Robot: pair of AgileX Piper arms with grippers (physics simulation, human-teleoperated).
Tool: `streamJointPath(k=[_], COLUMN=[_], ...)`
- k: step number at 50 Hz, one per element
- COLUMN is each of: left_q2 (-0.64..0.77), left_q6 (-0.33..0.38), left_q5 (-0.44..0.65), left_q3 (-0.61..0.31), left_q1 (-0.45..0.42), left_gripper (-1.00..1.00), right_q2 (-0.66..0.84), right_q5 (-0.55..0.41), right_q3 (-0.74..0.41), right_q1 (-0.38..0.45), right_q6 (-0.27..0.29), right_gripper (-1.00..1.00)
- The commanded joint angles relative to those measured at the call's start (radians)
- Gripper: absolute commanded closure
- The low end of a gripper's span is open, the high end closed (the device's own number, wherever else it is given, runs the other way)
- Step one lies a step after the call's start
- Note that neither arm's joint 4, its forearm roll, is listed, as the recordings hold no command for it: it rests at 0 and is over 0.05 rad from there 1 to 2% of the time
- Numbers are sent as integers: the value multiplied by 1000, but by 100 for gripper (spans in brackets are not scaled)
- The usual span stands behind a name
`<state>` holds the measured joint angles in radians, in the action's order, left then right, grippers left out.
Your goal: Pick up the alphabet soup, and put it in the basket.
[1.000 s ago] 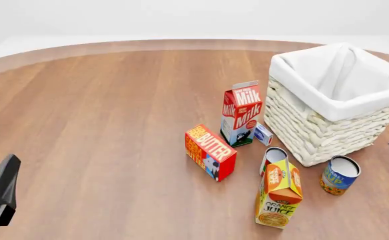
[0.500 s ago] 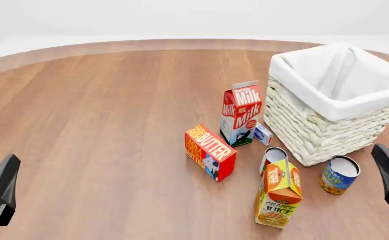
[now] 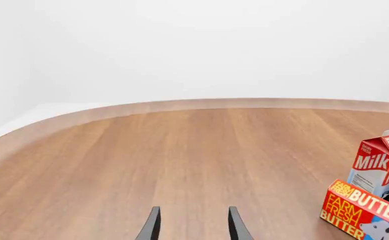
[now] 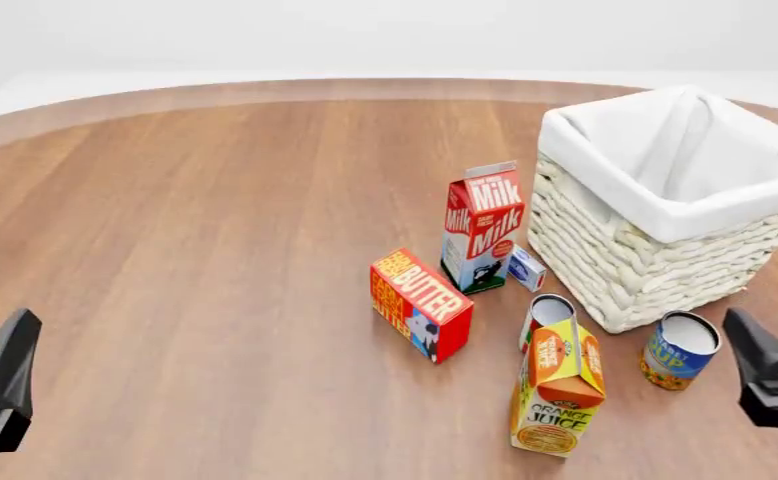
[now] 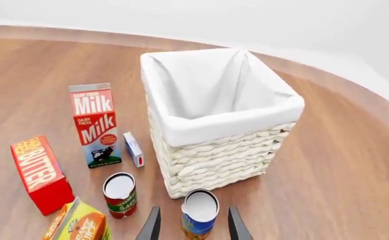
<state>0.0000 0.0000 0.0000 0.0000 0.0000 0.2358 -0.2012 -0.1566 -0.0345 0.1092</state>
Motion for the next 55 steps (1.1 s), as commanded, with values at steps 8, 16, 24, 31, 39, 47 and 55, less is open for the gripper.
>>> streamJointPath(k=[8,16,24,31,39,47,55], left_q2=[0,0,0,0,0,0,0], left_q6=[0,0,0,0,0,0,0], left_q5=[0,0,0,0,0,0,0], left_q3=[0,0,0,0,0,0,0], left_q1=[0,0,0,0,0,0,0], left_gripper=[-100,-100,-100,-100,-100,-100,-100], right_q2=[91,187,296,356,420,503,594], right_q5=[127,248,376,434,486,559,645], right_q3=[69,111,147,155,157,156,156], right_q1=[-39,-50,-57,-56,-59,-68,-72], right_q6=[-12,-24,-37,-48,-56,-62,-68], right_gripper=[-100,-100,-100,-100,-100,-100,-100])
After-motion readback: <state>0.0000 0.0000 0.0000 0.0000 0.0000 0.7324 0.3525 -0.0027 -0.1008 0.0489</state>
